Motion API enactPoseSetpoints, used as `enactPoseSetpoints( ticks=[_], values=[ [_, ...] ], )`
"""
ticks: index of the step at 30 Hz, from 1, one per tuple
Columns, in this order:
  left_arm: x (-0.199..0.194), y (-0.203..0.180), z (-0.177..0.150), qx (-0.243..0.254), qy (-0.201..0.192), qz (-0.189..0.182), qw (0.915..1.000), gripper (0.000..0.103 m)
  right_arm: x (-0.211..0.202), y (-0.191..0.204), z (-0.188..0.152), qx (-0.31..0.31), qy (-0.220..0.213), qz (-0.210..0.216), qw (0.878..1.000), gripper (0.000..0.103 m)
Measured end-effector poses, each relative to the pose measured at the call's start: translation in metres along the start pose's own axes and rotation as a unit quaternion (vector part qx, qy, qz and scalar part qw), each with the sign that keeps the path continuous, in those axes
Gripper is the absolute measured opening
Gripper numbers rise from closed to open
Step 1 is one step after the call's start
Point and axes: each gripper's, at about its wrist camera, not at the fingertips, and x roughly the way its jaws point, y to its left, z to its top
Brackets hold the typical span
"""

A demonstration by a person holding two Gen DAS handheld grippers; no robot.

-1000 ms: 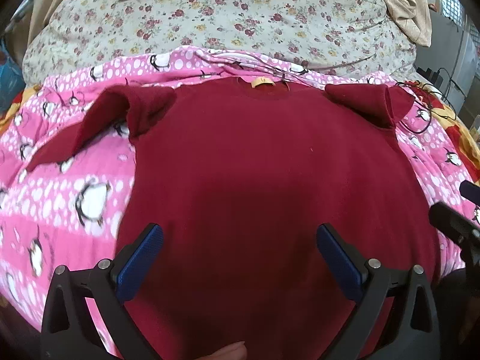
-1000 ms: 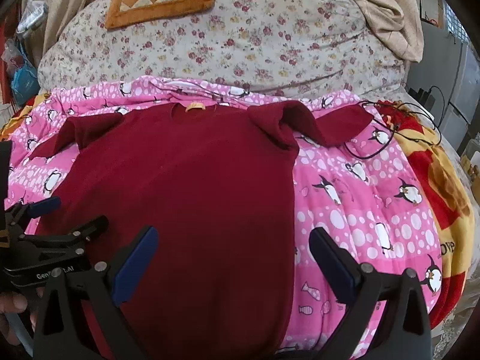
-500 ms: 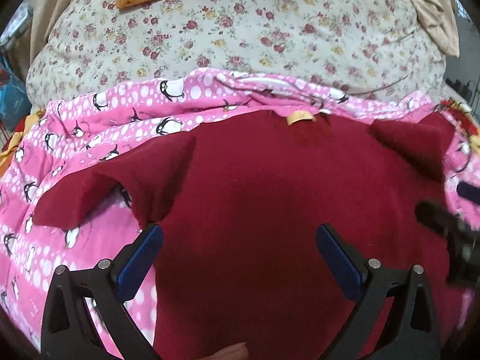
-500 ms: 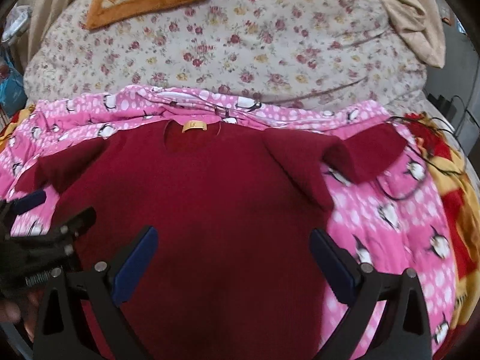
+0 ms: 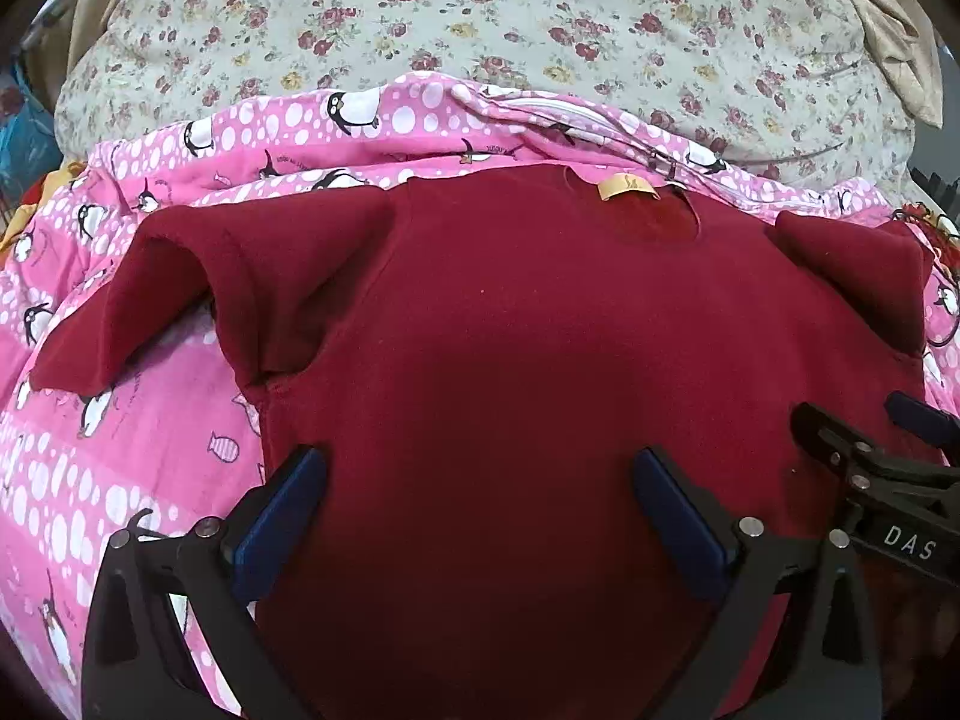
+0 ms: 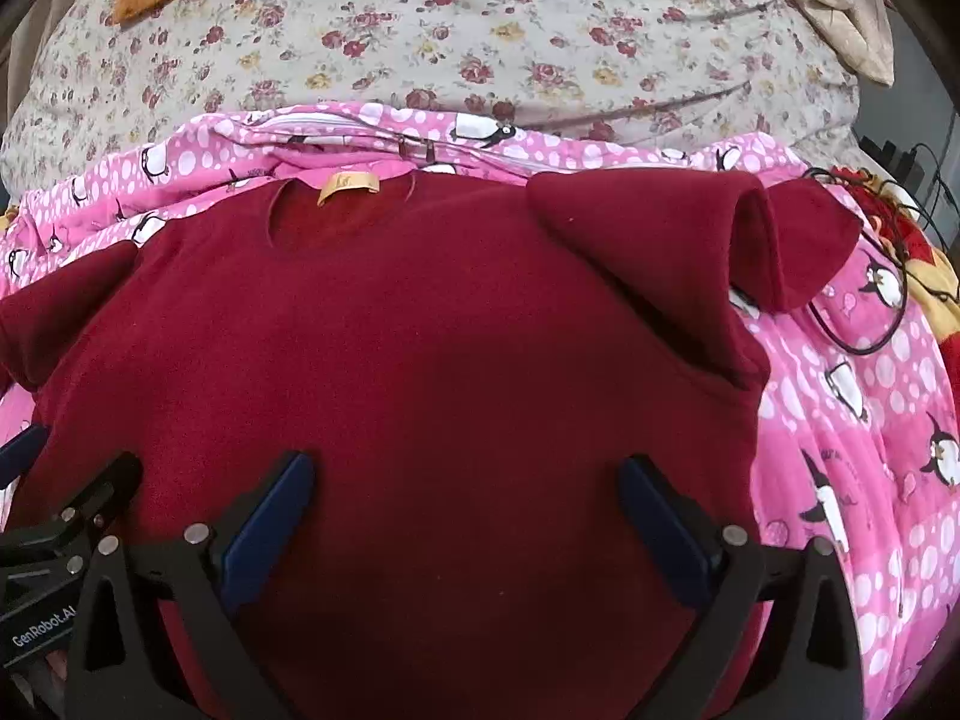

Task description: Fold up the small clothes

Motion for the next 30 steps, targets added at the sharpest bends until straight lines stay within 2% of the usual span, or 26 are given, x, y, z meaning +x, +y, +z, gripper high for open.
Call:
enactPoseSetpoints(
  ticks=[30],
  values=[
    [-0.0012,-0.0015,-0.0033,0.003,-0.010,0.003,0.9999,0.086,-0.0024,0.0019,-0.0035,-0.004,-0.017,-0.007,1.000,0.103]
  ],
)
